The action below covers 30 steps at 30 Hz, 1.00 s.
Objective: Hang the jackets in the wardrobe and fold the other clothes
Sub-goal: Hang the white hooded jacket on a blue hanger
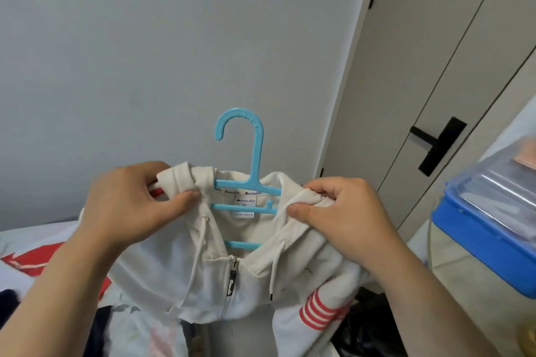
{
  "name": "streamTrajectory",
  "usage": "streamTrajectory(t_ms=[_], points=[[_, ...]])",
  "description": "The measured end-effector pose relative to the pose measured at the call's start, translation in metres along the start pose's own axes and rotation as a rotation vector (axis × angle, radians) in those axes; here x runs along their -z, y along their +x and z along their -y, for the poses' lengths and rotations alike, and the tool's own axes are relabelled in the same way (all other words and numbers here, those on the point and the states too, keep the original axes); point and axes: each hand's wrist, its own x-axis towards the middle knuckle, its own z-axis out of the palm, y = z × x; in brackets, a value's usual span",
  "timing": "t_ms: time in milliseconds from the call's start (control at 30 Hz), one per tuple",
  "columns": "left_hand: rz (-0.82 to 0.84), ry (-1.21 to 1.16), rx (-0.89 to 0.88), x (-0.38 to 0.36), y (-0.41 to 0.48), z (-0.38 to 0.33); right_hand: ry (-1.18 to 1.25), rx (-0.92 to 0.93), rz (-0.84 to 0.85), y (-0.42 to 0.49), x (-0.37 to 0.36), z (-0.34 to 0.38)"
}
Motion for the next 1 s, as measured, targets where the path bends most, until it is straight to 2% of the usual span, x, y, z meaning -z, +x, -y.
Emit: streamTrajectory(t_ms=[300, 567, 800, 1000], points=[[0.204, -0.077, -0.234, -0.041, 0.088, -0.017, -0.082, -0.267, -0.238, -0.001, 0.017, 0.002], [0.383, -0.21, -0.41, -0.079, 0.121, -0.058, -0.112, -0.423, -0.398, -0.028, 0.039, 0.015], [0.474, -0.246, -0.522, -0.103, 0.127, -0.092, -0.124, -0.493, -0.508, -0.048, 0.051, 0.008], [0.47, -0.239, -0.599, -0.103, 0.125, -0.109, -0.123, -0.502, -0.562, -0.063, 0.056, 0.007]])
